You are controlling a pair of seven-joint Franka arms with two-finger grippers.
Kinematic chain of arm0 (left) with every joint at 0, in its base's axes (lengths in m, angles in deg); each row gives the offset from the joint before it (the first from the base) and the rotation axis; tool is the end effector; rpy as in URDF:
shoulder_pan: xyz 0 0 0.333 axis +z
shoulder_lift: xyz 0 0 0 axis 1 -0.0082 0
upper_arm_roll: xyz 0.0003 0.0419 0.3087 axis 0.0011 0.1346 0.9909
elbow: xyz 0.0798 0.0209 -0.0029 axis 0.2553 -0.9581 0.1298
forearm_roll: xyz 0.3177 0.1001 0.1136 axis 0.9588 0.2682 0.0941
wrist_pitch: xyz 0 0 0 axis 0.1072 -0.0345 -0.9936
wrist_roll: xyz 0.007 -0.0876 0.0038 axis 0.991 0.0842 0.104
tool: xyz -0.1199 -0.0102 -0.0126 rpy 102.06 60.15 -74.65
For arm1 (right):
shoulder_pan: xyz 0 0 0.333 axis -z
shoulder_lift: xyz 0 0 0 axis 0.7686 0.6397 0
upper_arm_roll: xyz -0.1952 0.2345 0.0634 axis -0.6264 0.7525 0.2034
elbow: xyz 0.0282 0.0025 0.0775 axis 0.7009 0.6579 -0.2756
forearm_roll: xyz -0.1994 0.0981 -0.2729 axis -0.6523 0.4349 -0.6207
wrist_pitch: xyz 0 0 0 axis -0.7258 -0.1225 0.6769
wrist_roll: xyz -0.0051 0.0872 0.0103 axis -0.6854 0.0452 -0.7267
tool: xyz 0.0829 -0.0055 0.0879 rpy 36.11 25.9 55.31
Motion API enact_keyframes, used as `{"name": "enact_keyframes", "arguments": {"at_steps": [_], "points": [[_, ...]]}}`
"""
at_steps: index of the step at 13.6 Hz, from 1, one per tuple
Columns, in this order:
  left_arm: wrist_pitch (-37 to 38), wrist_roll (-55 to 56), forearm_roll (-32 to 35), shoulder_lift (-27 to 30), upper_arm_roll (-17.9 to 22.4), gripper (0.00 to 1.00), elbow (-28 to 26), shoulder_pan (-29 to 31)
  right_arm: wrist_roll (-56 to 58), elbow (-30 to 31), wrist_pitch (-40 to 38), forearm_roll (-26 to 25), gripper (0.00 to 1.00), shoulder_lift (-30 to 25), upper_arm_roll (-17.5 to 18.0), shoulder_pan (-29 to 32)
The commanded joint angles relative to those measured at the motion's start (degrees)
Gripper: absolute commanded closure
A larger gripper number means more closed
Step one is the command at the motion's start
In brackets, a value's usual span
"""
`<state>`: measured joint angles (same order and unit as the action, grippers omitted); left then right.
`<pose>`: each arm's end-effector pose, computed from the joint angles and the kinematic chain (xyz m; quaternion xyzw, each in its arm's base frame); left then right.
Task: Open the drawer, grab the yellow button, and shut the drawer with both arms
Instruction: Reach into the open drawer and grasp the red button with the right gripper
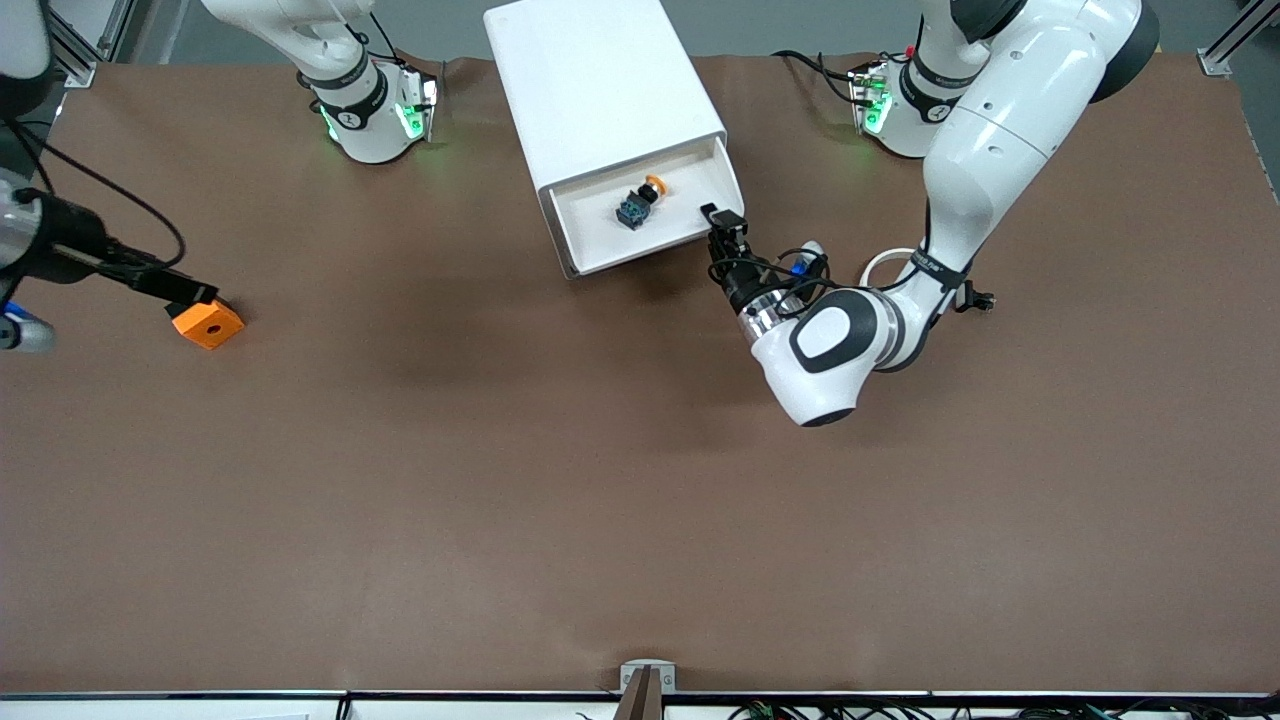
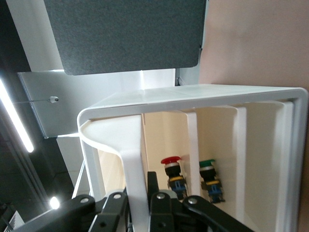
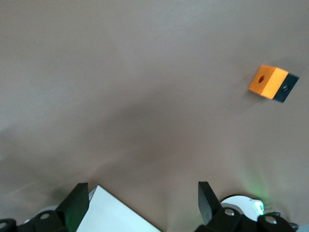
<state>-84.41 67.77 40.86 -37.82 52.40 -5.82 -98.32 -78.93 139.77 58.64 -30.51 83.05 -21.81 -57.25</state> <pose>0.4523 -0.3462 0.2607 -0.4322 -0.6116 0.5667 0.3436 0.5177 0.0360 0.5734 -0.9648 0.2376 0.1035 0.0449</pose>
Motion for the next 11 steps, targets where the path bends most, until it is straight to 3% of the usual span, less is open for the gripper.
{"name": "enact_keyframes", "arguments": {"at_steps": [1, 5, 7, 9, 10, 11], "points": [[0.29, 0.71, -1.20, 0.21, 1.16, 0.89, 1.67, 0.00, -7.49, 0.65, -0.54, 0.71, 0.00, -3.29, -0.26, -6.23], [0.11, 0.53, -1.11, -0.14, 2.48, 0.87, 2.11, 1.30, -23.48, 0.83, 4.27, 0.71, 0.00, -2.86, -0.26, -18.18], [0.11, 0.53, -1.11, -0.49, 2.48, 0.83, 2.20, 1.58, -31.04, 3.79, 9.53, 0.62, 0.00, -2.85, -0.26, -23.54], [0.02, 0.44, -1.11, -0.50, 2.48, 0.82, 2.20, 1.49, -33.62, 5.05, 11.84, 0.45, 0.00, -2.42, -0.35, -28.03], [0.02, 0.44, -1.02, -0.50, 2.48, 0.74, 2.11, 1.49, -33.80, 4.96, 12.45, 0.36, 0.00, -1.81, -0.35, -29.88], [-0.06, 0.36, -1.11, -0.50, 2.48, 0.53, 2.11, 1.49, -34.24, 5.05, 13.33, 0.27, 0.00, -1.37, -0.35, -31.81]]}}
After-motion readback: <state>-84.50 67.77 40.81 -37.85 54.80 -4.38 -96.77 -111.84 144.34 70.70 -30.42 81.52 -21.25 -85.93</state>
